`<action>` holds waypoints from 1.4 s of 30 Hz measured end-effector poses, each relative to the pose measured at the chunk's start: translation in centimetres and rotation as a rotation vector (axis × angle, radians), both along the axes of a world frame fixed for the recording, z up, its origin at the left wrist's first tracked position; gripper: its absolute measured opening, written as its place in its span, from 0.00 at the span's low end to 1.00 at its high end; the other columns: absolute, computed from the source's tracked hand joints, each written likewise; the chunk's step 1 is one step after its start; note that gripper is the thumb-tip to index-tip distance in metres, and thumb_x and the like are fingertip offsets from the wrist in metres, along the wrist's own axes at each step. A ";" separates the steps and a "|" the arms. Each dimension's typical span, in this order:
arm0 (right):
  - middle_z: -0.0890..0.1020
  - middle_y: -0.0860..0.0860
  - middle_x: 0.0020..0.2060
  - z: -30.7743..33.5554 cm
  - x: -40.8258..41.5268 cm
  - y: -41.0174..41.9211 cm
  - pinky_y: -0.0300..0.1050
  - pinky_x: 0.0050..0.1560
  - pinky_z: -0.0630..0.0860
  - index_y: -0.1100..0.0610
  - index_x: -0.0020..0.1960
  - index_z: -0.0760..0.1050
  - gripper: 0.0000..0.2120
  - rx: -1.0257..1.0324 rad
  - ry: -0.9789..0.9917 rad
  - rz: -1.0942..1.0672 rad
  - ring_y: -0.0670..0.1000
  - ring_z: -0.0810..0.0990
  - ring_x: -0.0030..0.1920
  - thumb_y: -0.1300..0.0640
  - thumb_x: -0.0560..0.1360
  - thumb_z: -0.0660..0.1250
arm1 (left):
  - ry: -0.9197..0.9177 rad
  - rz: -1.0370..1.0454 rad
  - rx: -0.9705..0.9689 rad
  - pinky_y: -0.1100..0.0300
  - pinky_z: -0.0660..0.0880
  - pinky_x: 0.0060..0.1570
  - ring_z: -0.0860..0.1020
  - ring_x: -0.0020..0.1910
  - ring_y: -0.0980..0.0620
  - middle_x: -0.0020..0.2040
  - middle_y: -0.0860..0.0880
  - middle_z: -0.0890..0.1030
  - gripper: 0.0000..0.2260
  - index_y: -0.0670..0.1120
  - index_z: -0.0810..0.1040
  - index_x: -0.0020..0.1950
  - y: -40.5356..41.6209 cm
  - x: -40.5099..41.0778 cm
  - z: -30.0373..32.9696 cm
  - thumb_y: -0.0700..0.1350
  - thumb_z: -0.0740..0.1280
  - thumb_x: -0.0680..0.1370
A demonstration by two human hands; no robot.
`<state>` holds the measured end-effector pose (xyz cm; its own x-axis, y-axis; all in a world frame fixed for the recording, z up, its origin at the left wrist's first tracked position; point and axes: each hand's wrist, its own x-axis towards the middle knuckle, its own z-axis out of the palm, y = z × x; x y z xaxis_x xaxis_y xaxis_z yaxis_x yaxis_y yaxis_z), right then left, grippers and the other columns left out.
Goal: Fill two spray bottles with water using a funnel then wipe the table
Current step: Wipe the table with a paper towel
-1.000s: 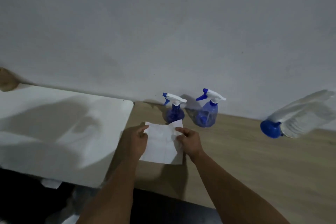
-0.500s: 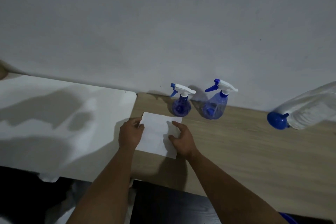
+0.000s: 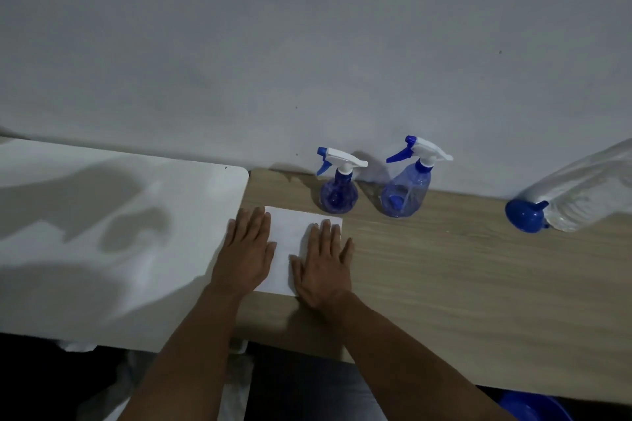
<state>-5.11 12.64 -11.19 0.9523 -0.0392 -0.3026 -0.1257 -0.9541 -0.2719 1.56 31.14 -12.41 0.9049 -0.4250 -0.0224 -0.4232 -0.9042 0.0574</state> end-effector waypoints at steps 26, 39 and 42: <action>0.32 0.57 0.83 -0.7 -3.7 -10.6 0.70 0.80 0.35 0.57 0.85 0.34 0.43 -0.128 0.001 -0.025 0.58 0.29 0.83 0.30 0.82 0.39 | 0.124 -0.113 0.082 0.35 0.48 0.78 0.46 0.82 0.42 0.84 0.45 0.48 0.33 0.46 0.50 0.83 -10.0 -3.6 0.5 0.63 0.38 0.82; 0.31 0.56 0.83 -0.3 -6.9 -19.8 0.71 0.79 0.33 0.56 0.84 0.33 0.41 -0.153 0.032 -0.032 0.57 0.28 0.82 0.32 0.82 0.37 | 0.140 -0.165 0.107 0.39 0.45 0.79 0.40 0.82 0.44 0.83 0.45 0.41 0.31 0.47 0.43 0.83 -20.0 -6.7 0.9 0.61 0.41 0.84; 0.32 0.56 0.83 -0.3 -7.6 -22.7 0.71 0.79 0.34 0.56 0.85 0.33 0.40 -0.155 0.028 -0.057 0.57 0.28 0.82 0.32 0.83 0.39 | 0.128 -0.176 0.102 0.40 0.46 0.80 0.43 0.82 0.44 0.84 0.45 0.44 0.31 0.47 0.45 0.83 -22.8 -6.9 0.6 0.61 0.40 0.83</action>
<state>-12.69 -10.10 -11.52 0.9387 -0.1409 -0.3146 -0.1857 -0.9756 -0.1174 -5.32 8.31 -11.77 0.8044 -0.5653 -0.1827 -0.5697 -0.8212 0.0326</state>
